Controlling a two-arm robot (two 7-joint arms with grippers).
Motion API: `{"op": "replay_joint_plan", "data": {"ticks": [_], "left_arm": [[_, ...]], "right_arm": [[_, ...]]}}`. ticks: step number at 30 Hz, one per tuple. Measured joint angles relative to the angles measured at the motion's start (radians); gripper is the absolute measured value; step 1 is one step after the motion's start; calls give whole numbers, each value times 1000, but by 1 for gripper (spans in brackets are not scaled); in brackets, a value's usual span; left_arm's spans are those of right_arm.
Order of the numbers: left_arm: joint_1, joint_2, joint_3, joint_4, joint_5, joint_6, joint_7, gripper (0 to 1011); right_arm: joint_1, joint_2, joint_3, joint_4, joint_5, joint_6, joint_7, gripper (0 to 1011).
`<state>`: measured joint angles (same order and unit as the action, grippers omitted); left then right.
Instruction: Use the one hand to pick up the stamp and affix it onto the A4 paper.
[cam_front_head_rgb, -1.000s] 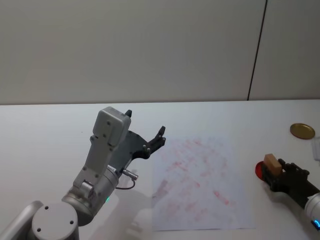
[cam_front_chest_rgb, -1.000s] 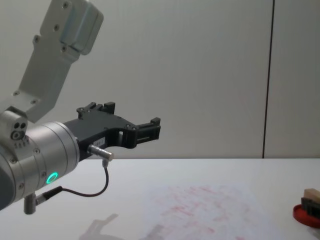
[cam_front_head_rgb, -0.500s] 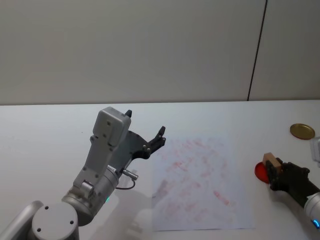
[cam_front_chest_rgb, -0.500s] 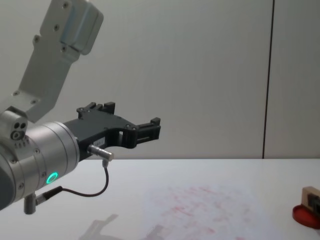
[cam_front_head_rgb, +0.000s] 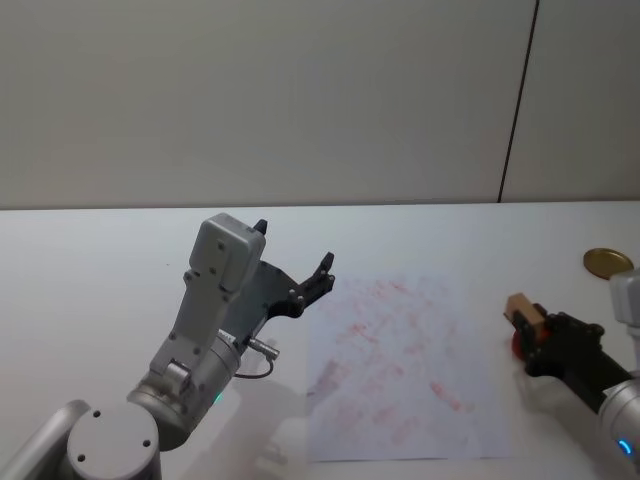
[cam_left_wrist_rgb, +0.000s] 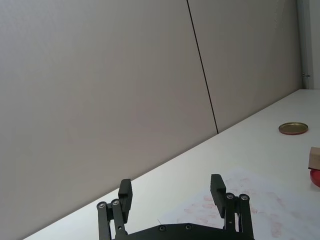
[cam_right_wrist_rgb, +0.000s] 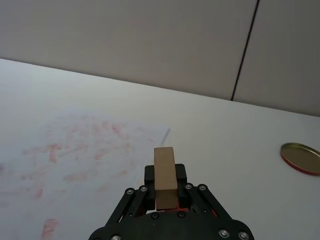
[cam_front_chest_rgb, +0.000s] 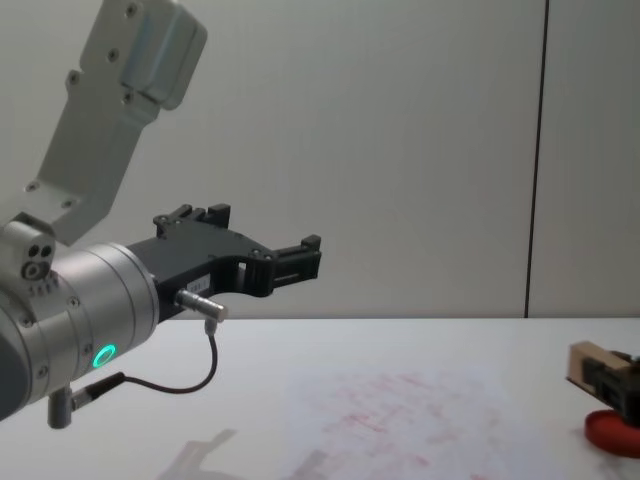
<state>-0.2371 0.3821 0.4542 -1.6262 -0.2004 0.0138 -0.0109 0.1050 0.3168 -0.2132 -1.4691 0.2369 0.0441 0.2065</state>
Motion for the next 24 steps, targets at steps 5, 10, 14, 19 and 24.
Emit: {"op": "replay_joint_plan", "data": {"ticks": [5,10,14,19,24], "left_arm": [[0,0,0,0,0,0,0,993],[0,0,0,0,0,0,0,993],[0,0,0,0,0,0,0,993],[0,0,0,0,0,0,0,993],[0,0,0,0,0,0,0,993]], "right_arm": [[-11,-4,-14,-32,0,1,41,220],[-20,-11,-27,-52,6,13,71,220],[-25,-17,-36,-58,10,23,86,221],[-27,-26,-45,-57,14,35,99,220],[-26,-31,-51,-45,15,45,104,220]]}}
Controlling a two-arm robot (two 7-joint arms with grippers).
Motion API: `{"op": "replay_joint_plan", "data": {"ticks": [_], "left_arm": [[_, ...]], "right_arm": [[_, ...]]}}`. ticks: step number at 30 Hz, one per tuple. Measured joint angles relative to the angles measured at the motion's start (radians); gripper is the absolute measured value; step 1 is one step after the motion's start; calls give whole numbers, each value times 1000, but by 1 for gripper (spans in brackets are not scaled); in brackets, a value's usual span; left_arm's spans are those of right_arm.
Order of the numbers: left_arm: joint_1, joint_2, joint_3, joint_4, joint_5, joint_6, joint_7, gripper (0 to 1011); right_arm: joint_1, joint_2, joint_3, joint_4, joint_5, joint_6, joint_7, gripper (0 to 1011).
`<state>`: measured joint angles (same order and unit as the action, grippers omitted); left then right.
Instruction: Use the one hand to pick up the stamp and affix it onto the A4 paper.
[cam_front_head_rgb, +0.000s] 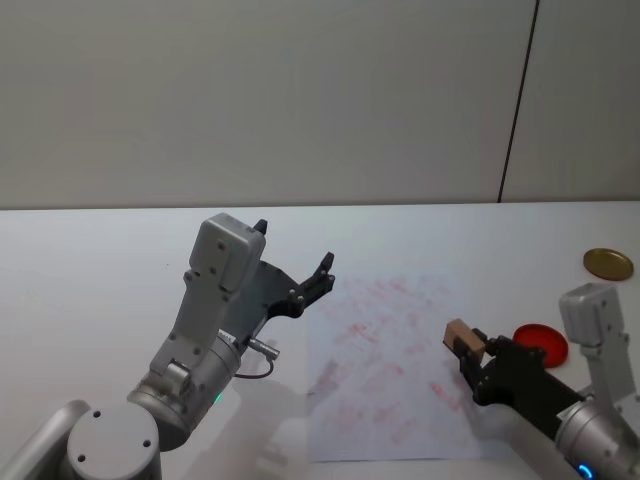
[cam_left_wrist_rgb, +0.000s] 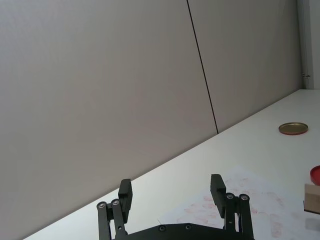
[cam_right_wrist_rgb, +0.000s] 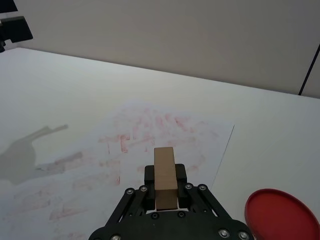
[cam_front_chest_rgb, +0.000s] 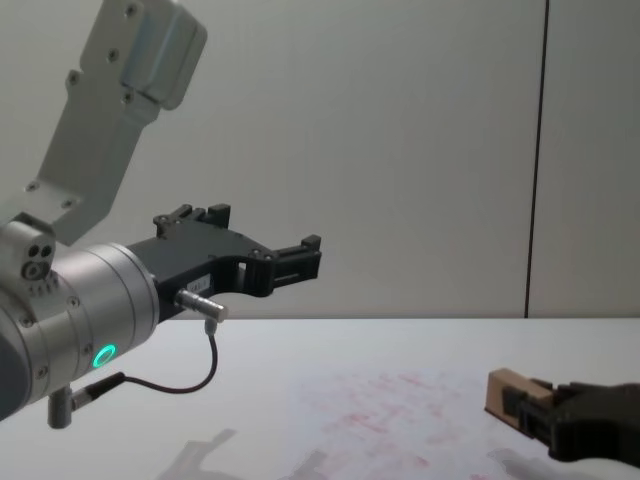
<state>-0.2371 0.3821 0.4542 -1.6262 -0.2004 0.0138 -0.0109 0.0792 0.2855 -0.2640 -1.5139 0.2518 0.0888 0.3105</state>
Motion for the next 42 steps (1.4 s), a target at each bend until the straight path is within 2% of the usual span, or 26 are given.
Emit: {"op": "replay_joint_plan", "data": {"ticks": [19,42], "left_arm": [[0,0,0,0,0,0,0,993],[0,0,0,0,0,0,0,993]], "right_arm": [[12,-10,-10,61,-12,26,12,220],[29,-17,-16,87,-30,52,29,220]]}}
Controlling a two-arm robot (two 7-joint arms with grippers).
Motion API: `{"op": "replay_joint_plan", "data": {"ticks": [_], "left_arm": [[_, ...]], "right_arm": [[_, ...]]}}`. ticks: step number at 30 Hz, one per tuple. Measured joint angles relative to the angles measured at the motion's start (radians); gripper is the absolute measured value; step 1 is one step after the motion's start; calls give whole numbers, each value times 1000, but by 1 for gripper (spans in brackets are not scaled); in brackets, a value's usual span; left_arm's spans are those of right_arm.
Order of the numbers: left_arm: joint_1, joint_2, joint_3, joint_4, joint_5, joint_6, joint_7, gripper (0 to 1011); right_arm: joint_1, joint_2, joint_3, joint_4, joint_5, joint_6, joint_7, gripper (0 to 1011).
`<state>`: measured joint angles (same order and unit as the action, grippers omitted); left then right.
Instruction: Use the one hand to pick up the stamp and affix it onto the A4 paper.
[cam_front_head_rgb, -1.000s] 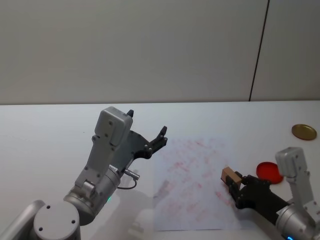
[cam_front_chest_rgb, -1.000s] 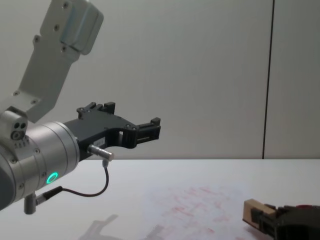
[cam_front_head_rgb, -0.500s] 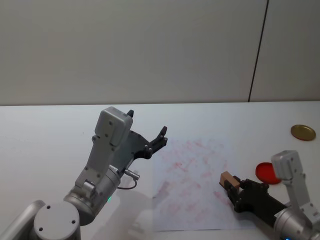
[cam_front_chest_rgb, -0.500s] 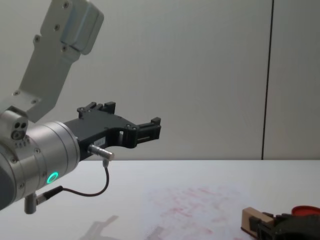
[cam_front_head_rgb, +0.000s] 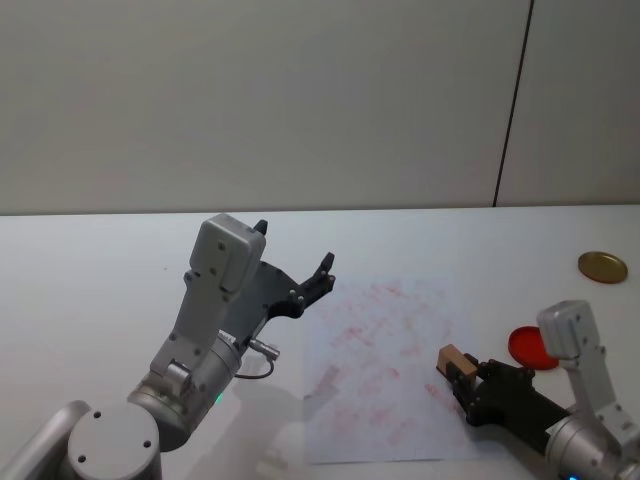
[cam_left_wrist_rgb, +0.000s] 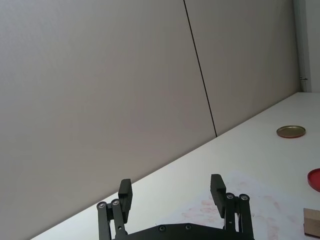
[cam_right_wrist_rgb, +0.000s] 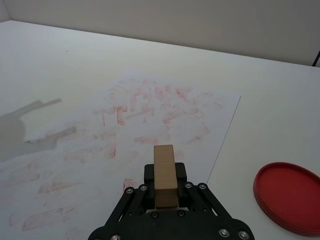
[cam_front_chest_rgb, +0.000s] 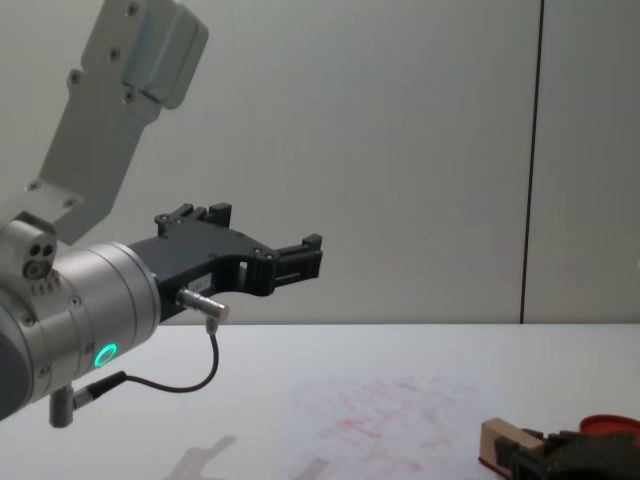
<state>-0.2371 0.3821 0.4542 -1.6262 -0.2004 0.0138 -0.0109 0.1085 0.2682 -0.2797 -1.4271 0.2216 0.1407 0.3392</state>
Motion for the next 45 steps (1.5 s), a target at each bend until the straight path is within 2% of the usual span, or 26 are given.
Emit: {"op": "replay_joint_plan", "data": {"ticks": [9,18,24,35,45], "left_arm": [[0,0,0,0,0,0,0,993],[0,0,0,0,0,0,0,993],[0,0,0,0,0,0,0,993],[0,0,0,0,0,0,0,993],[0,0,0,0,0,0,0,993]], "right_arm": [[-7,7,5,-23,21,-40,-3,220],[-9,22,29,-76,61,-100,-19,220],[-10,36,48,-96,82,-116,-42,221],[-7,67,84,-104,80,-93,-93,220],[2,89,108,-76,73,-52,-114,220]]}}
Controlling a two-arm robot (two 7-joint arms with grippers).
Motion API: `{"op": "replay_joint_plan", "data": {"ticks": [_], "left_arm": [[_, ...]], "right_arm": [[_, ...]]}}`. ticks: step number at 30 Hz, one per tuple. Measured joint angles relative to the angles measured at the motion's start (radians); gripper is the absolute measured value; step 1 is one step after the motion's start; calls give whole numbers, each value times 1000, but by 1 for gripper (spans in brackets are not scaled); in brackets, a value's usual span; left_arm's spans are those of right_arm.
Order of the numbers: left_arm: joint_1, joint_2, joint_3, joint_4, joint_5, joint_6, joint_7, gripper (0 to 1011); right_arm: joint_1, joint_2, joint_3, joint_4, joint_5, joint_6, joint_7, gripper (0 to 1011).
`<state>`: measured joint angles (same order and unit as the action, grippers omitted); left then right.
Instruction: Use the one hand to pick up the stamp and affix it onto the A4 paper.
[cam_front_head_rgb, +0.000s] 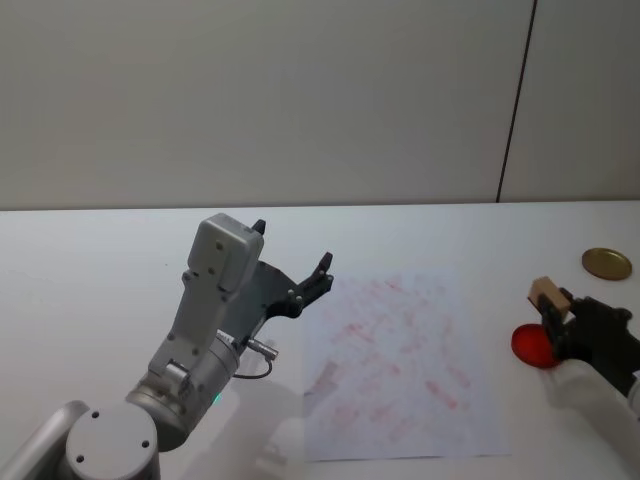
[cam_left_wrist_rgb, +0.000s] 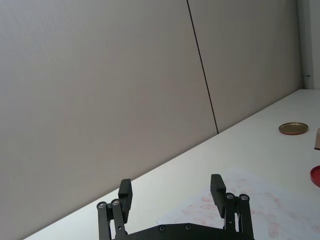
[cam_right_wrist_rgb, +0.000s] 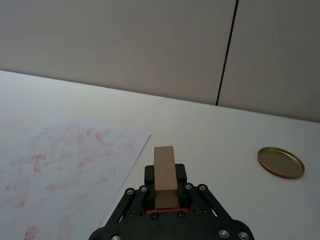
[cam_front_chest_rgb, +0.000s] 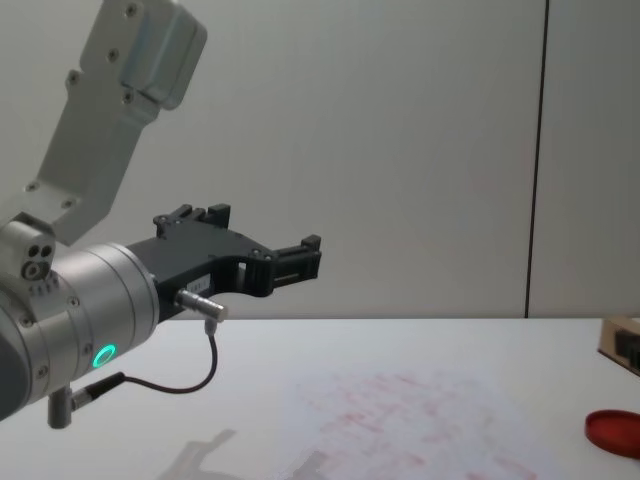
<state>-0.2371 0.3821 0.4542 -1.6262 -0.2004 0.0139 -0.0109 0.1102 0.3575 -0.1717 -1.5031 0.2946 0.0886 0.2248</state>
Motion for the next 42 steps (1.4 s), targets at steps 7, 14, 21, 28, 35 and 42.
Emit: {"op": "replay_joint_plan", "data": {"ticks": [7,14,21,28,35,42], "left_arm": [[0,0,0,0,0,0,0,993],[0,0,0,0,0,0,0,993],[0,0,0,0,0,0,0,993],[0,0,0,0,0,0,0,993],[0,0,0,0,0,0,0,993],[0,0,0,0,0,0,0,993]], "right_arm": [[8,6,8,31,6,21,0,220],[17,5,10,64,11,34,13,220],[22,1,7,83,14,35,25,220],[25,-2,4,93,14,33,31,220],[28,-5,2,102,7,43,31,228],[31,-6,0,109,1,56,26,423]]}}
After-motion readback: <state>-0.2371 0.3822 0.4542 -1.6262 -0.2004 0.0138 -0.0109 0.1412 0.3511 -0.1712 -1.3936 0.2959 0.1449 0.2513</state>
